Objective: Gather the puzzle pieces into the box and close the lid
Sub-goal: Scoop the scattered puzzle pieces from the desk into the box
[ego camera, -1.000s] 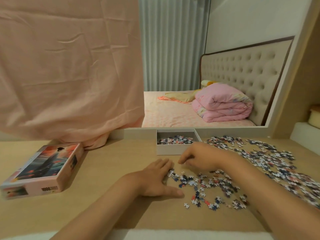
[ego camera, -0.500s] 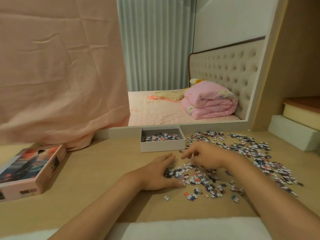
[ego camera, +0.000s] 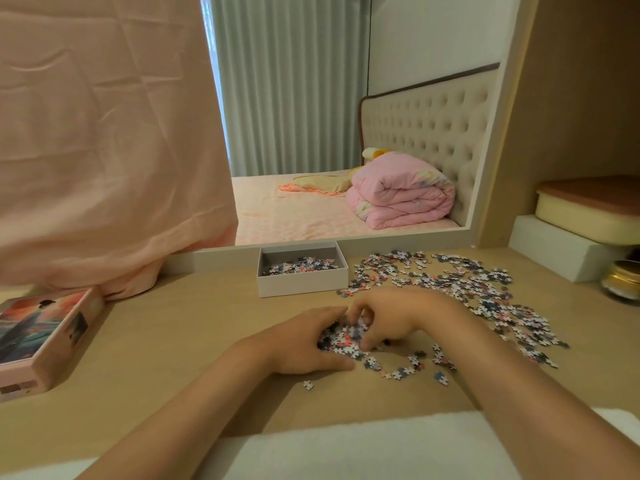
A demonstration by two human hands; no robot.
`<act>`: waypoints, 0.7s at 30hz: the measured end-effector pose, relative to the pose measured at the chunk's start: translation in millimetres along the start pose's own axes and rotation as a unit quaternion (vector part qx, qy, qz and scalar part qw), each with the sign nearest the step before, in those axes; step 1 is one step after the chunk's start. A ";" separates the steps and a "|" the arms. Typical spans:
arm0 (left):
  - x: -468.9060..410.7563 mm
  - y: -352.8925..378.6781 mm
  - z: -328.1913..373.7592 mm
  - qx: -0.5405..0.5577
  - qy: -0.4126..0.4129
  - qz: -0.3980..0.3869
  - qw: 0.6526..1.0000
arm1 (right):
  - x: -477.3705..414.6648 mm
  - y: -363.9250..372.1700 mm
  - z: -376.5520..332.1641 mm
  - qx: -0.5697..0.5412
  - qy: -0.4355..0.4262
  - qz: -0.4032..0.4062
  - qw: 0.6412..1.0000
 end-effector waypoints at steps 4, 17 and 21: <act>9.1 -9.3 -12.2 -0.026 -0.032 0.002 0.999 | 11.4 -10.6 -0.5 -0.051 -0.002 0.013 0.999; 27.6 -20.9 -39.1 -0.087 -0.038 -0.013 0.995 | 17.6 10.7 3.1 -0.120 0.064 -0.043 0.990; 18.6 -29.3 -44.8 -0.062 -0.056 0.013 0.996 | -2.2 8.7 -15.1 -0.158 0.017 0.023 0.987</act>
Point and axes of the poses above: each hand's wrist, its own x-axis away from the middle knuckle, its own y-axis out of the palm, z = x × y, the point moved 9 cm from there along -x, towards the middle knuckle, and after that the axes turned 4 degrees about z, right-handed, at the moved point
